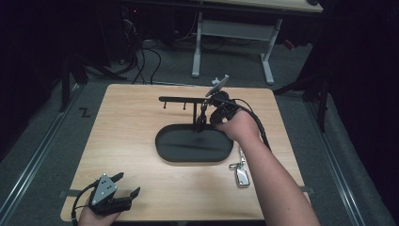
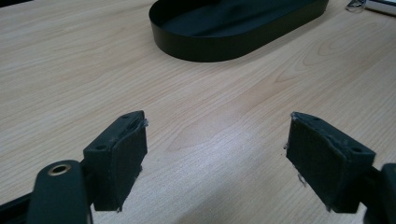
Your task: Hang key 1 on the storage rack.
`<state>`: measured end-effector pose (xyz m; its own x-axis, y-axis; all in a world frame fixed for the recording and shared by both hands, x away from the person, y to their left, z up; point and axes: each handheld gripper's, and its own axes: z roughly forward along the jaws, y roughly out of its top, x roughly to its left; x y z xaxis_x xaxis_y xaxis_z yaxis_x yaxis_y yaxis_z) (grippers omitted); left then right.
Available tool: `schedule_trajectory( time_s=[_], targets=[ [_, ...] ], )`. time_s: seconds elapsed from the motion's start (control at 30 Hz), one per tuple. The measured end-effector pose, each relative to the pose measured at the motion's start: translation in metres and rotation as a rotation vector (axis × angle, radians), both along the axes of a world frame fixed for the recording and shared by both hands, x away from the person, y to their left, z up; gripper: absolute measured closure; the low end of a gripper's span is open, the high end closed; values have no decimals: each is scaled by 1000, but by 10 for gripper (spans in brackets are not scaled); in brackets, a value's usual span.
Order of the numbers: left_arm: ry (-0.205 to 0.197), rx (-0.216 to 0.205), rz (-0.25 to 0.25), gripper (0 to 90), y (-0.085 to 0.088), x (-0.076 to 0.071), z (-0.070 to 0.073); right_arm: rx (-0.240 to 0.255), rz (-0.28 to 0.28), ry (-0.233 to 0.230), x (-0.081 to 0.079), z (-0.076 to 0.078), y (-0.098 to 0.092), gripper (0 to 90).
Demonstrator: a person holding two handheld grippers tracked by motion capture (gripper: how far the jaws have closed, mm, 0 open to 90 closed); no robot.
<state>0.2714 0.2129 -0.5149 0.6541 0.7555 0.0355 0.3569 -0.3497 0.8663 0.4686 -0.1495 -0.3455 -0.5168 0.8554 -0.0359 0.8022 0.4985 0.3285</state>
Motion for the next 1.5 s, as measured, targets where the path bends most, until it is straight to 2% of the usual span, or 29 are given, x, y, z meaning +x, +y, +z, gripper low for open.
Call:
schedule_trajectory(
  time_s=[0.33,0.37,0.4,0.47,0.6,0.7,0.9,0.97,1.0,1.1,1.13,1.17,1.2,1.23,1.4,1.5],
  targets=[
    [8,11,-2,207,-2,0,0,38,-11,-10,-41,-3,-36,735],
    [11,13,-4,207,-2,0,0,38,-18,-3,-49,-6,-44,720],
    [11,13,-5,207,-2,0,0,38,-18,-3,-49,-6,-44,720],
    [6,11,-2,207,-3,0,0,33,-39,6,-60,-13,-59,711],
    [4,16,-4,207,-3,0,-1,32,-56,12,-67,-21,-73,701],
    [8,17,-5,207,-4,0,-1,30,-96,39,-73,-34,-90,691],
    [9,17,-5,207,-4,0,-2,27,-119,62,-77,-49,-104,689],
    [10,19,-7,207,-4,0,-1,26,-128,74,-79,-59,-109,686],
    [10,19,-7,207,-4,0,-1,26,-128,74,-79,-59,-109,686],
    [11,21,-7,207,-4,0,-1,30,-128,92,-82,-73,-113,662],
    [11,21,-7,207,-4,0,-1,30,-128,92,-82,-73,-113,662],
    [11,22,-7,207,-4,0,-1,31,-125,105,-83,-80,-114,656],
    [11,21,-8,207,-4,0,-1,31,-125,105,-83,-80,-114,656],
    [12,22,-8,207,-4,0,-1,33,-125,116,-83,-87,-114,655],
    [13,22,-7,207,-4,1,-2,31,-133,137,-83,-102,-114,657],
    [13,22,-7,207,-4,0,-2,38,-133,133,-81,-107,-114,662]
  ],
)
